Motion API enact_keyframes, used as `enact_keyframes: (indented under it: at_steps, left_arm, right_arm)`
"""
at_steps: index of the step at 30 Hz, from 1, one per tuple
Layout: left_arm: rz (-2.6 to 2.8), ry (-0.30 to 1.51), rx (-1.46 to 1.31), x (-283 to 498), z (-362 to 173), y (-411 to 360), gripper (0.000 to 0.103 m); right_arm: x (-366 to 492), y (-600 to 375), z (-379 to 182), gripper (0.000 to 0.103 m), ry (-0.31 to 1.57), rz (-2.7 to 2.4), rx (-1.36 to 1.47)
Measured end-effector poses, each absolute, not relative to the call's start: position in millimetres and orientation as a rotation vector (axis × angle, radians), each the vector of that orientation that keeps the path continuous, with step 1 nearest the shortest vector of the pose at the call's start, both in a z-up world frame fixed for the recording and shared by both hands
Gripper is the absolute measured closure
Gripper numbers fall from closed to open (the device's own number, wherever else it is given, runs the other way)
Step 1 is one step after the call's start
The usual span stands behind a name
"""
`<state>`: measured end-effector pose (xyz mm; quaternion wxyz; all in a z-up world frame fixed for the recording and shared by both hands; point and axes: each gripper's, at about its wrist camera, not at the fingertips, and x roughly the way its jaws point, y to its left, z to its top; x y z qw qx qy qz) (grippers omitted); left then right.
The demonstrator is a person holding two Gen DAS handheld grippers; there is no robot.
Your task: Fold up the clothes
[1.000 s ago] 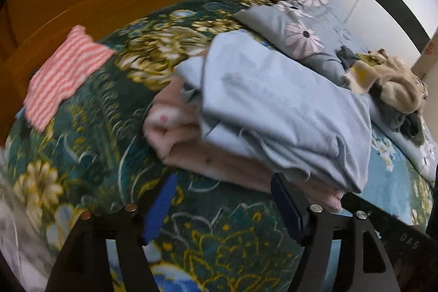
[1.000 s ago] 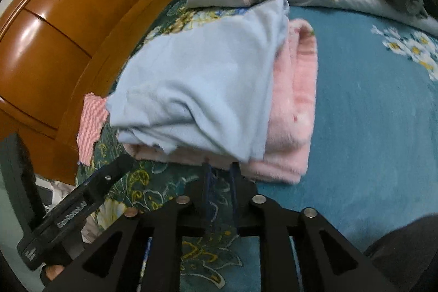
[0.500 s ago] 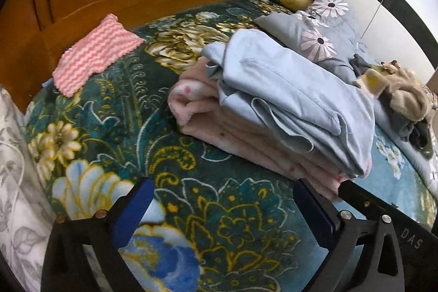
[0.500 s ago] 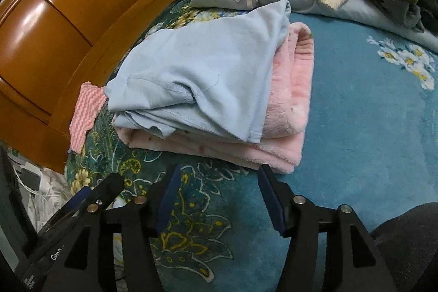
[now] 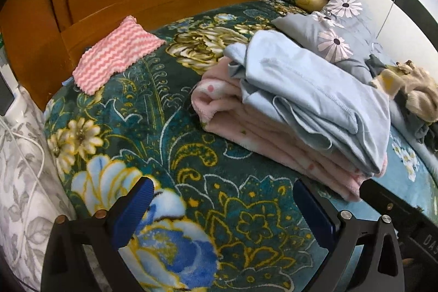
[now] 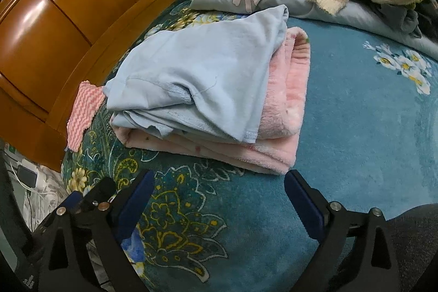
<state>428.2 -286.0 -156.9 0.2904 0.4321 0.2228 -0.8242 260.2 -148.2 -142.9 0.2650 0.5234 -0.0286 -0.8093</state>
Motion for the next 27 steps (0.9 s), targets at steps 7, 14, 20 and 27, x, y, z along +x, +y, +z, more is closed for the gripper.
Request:
enact_keyframes:
  at_steps: [7,14,20,27]
  left_arm:
    - [-2.195,0.589,1.174,425,-163,-284,0.0]
    - [-2.171,0.603,1.19,424,-169,-287,0.0]
    - [-2.15,0.605,1.188,426,-173,-289,0.0]
    - [-2.145,0.618,1.194,427,-175,-291,0.0]
  right_arm:
    - [260,-151,-144,0.0,-0.059,-2.19,1.415]
    - [260,-152,-144,0.0,-0.044,-2.194,1.415]
    - [260,-154,-145,0.0,-0.022,-2.19,1.421]
    - [260,-156,-146,0.0,-0.006,-2.195,1.43]
